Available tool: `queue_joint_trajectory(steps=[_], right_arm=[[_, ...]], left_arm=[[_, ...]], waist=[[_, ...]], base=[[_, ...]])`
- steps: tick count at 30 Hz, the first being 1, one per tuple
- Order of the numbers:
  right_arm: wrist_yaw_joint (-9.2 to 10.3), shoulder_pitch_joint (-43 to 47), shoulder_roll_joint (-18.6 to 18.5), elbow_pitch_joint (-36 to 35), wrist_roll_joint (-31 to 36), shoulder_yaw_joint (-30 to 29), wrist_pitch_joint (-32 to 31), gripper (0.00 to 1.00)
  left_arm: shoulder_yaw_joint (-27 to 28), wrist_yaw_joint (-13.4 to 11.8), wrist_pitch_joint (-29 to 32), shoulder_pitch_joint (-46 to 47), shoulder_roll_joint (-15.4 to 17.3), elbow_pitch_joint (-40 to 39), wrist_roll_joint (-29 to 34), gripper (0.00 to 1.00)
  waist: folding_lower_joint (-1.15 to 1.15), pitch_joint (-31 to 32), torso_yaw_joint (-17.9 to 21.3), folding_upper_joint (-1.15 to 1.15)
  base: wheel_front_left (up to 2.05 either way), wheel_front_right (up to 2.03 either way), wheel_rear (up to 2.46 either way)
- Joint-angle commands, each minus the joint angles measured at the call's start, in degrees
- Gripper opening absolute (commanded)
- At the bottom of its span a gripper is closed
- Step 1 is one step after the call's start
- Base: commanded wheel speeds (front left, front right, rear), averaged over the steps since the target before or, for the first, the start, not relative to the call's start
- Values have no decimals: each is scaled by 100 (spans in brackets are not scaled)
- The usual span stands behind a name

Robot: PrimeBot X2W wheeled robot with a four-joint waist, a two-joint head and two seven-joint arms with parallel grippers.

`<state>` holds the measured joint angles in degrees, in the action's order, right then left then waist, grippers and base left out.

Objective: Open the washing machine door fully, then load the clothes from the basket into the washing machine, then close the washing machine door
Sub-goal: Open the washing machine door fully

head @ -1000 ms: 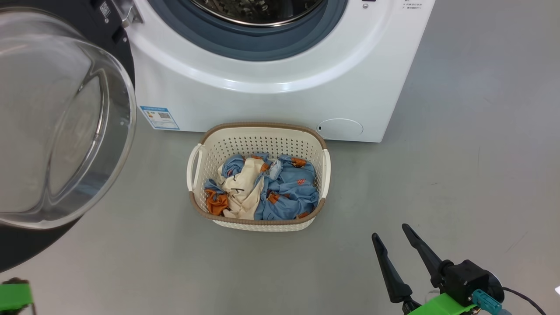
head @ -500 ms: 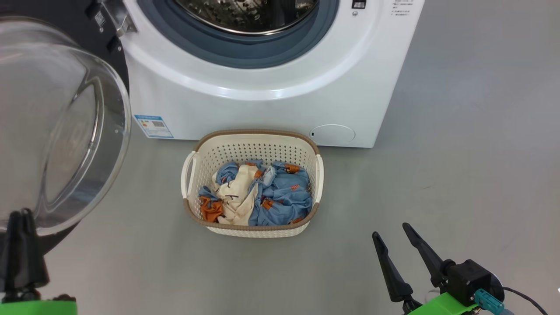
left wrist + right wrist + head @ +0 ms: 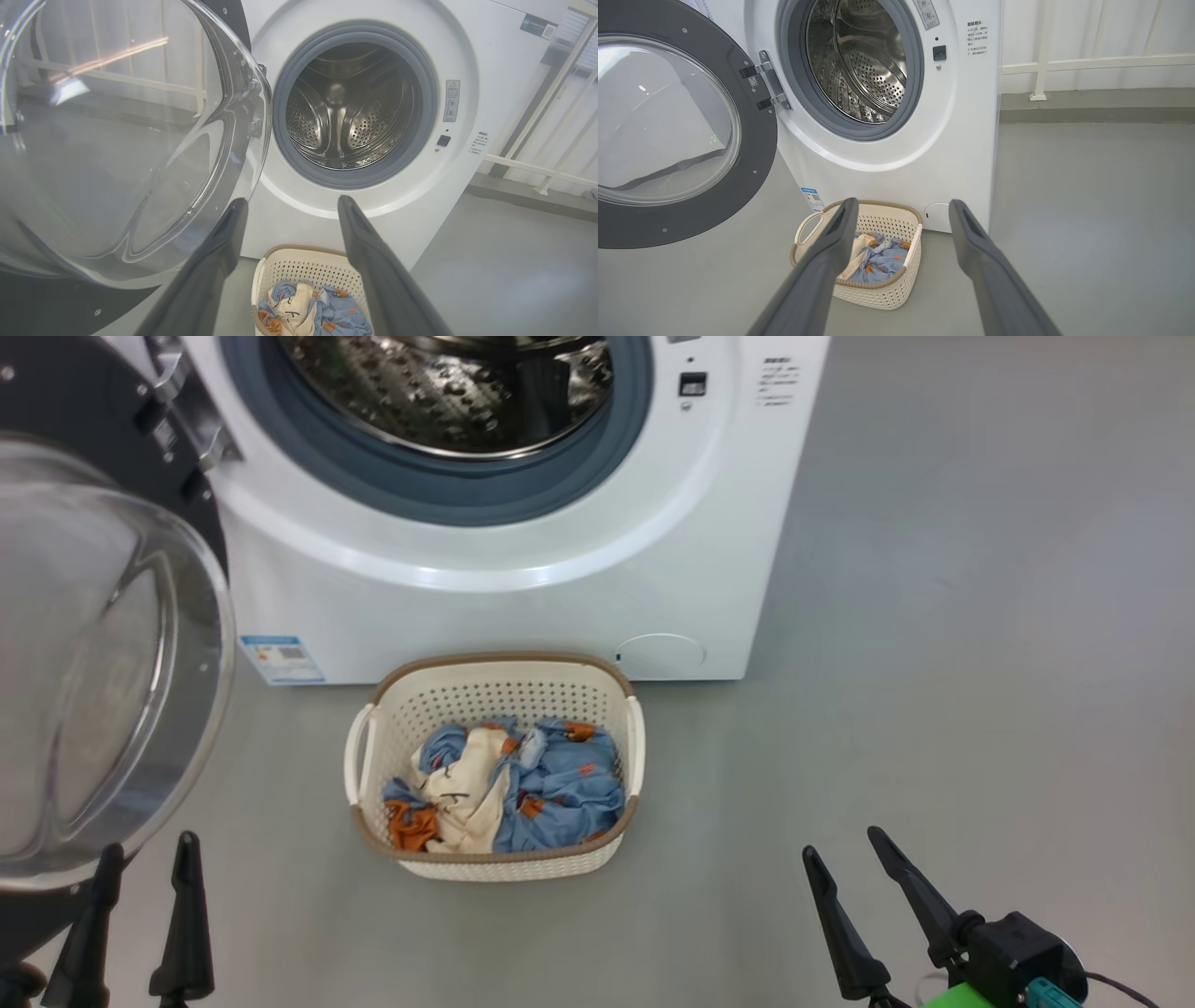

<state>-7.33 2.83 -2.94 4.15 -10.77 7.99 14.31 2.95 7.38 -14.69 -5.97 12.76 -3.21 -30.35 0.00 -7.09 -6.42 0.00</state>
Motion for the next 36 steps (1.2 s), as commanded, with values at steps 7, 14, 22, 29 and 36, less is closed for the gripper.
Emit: queue_joint_trajectory(steps=[7, 14, 22, 29, 36], right_arm=[[-16, 154, 6, -417, 6, 50, 69, 100], [-16, 290, 6, -663, 56, -80, 69, 100], [-16, 351, 6, -840, 84, -222, 69, 100], [-16, 364, 6, -864, 122, -361, 69, 100], [-16, 364, 6, -839, 128, -411, 69, 100]], left_arm=[[165, 11, -31, -39, 156, 30, 206, 100], [112, 11, -31, -94, 160, 26, 401, 100], [101, 11, -31, -173, 174, 43, 610, 100], [174, 11, -31, -187, 132, 59, 747, 100], [114, 11, -31, -176, 90, 118, 758, 100]], waist=[[0, 205, 447, 0], [0, 262, 604, 0], [0, 305, 608, 0], [0, 402, 486, 0], [0, 467, 393, 0]], base=[[0, 0, 0], [0, 0, 0], [0, 0, 0], [0, 0, 0], [0, 0, 0]])
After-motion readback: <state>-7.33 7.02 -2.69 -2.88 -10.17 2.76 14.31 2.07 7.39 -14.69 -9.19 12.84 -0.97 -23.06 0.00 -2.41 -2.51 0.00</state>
